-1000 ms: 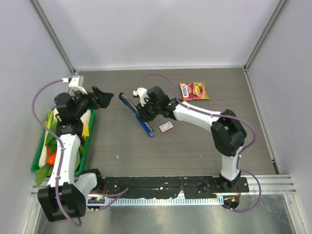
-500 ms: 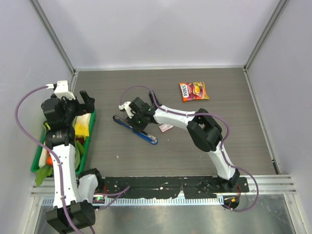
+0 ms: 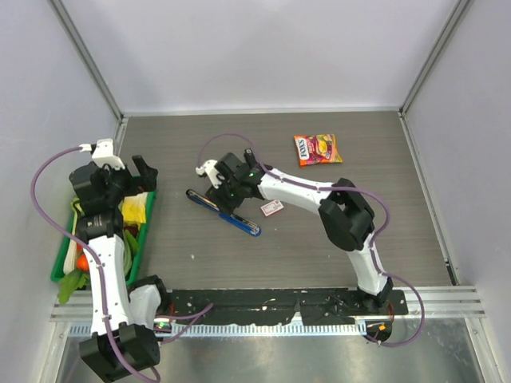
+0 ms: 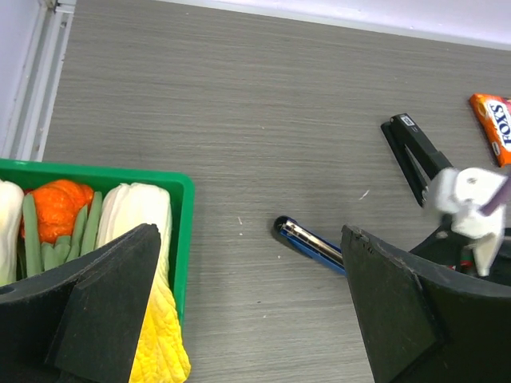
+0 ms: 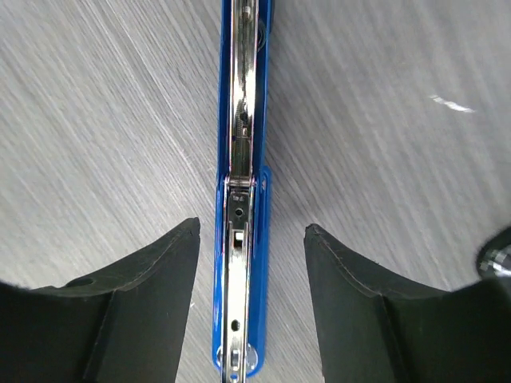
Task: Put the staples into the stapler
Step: Place the stapler at the center of the board.
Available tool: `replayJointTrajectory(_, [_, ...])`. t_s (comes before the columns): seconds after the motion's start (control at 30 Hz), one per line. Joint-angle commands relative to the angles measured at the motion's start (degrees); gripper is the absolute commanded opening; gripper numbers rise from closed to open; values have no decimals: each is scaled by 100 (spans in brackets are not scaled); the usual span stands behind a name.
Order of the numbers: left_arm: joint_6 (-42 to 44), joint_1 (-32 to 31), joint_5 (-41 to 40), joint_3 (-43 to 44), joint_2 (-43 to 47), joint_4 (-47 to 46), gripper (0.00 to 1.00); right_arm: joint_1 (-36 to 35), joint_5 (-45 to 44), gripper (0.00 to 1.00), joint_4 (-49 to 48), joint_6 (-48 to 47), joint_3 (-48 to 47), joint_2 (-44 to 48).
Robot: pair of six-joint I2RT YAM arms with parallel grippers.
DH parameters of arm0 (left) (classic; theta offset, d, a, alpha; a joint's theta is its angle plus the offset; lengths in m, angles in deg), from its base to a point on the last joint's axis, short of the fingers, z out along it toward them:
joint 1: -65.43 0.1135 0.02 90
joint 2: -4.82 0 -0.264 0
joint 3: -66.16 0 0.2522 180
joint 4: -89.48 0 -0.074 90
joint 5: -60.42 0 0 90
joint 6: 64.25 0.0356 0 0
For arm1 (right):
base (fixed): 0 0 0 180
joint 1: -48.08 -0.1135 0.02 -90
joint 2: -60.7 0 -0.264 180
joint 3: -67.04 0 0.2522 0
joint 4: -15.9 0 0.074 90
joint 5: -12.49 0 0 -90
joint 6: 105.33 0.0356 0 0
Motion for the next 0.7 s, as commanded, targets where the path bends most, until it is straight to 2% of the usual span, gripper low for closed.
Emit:
replayJointTrajectory(0.0, [-81, 58, 341, -41, 50, -268, 100, 179, -240, 61, -304, -167, 92, 1171])
replayJointTrajectory(0.13, [-99, 93, 525, -76, 77, -276, 100, 776, -697, 62, -989, 104, 645, 1674])
replayJointTrajectory(0.17, [-134, 102, 535, -94, 94, -320, 100, 1134, -715, 62, -1112, 236, 838, 1701])
replayJointTrajectory(0.3, [-213, 102, 727, -190, 147, -452, 100, 1752, -857, 62, -1447, 571, 1112, 1534])
replayJointTrajectory(0.53, [-301, 102, 974, -208, -11, -452, 100, 1858, -251, 62, -2027, 676, 1700, 1218])
replayJointTrajectory(0.67, [-327, 102, 1071, -226, -73, -452, 100, 1859, -189, 61, -2115, 835, 1675, 990])
